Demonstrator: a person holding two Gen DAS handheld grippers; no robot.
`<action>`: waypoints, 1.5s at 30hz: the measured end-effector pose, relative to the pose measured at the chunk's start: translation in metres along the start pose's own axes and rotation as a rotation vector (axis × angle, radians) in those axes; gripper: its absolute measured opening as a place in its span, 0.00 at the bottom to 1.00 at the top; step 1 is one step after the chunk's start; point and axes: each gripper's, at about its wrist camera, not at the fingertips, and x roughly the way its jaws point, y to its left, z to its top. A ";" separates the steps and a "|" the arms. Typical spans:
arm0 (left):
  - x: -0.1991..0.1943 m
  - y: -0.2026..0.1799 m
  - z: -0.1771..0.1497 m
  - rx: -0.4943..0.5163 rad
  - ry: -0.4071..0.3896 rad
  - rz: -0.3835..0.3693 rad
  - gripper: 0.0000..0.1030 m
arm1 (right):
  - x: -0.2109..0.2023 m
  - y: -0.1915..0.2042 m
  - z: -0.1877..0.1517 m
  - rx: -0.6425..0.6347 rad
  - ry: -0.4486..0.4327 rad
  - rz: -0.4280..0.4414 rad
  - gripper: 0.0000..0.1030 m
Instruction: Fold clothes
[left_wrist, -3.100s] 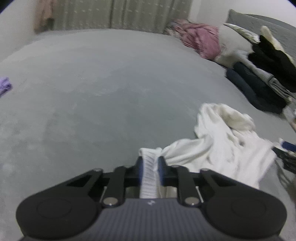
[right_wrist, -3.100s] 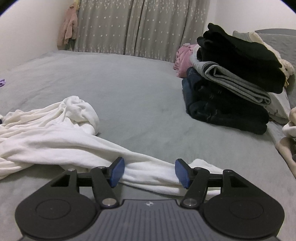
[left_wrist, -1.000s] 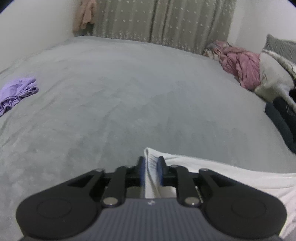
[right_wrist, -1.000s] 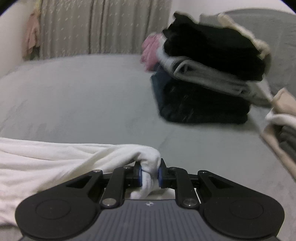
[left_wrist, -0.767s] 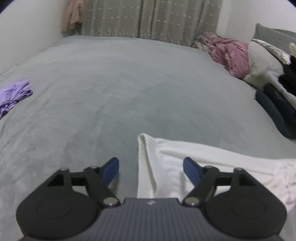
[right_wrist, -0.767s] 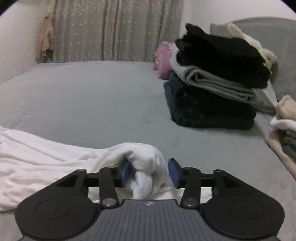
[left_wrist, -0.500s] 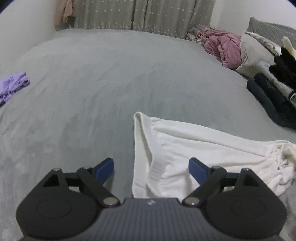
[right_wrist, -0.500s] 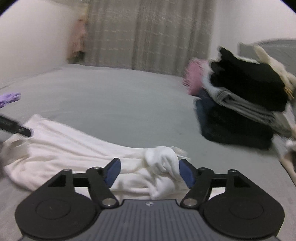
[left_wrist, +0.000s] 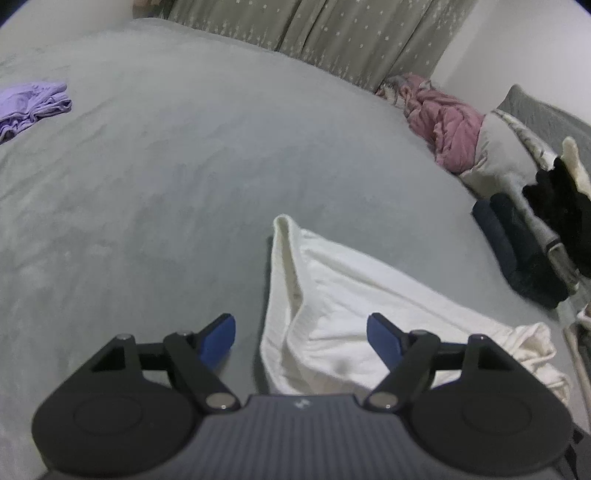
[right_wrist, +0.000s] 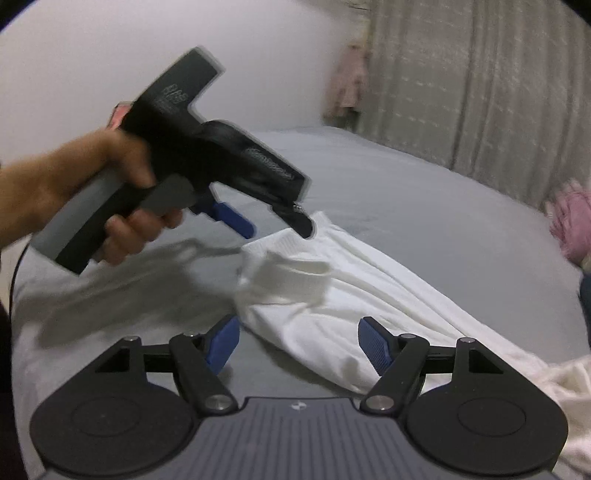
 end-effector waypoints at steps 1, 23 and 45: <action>0.002 0.001 0.000 0.001 0.006 -0.002 0.75 | 0.005 -0.003 -0.001 0.014 0.007 0.001 0.68; 0.005 0.002 0.006 0.028 -0.043 0.036 0.07 | 0.024 -0.019 0.000 0.155 -0.008 0.070 0.10; -0.046 0.029 -0.021 -0.037 0.060 -0.118 0.63 | 0.002 0.001 -0.004 0.120 -0.009 0.164 0.36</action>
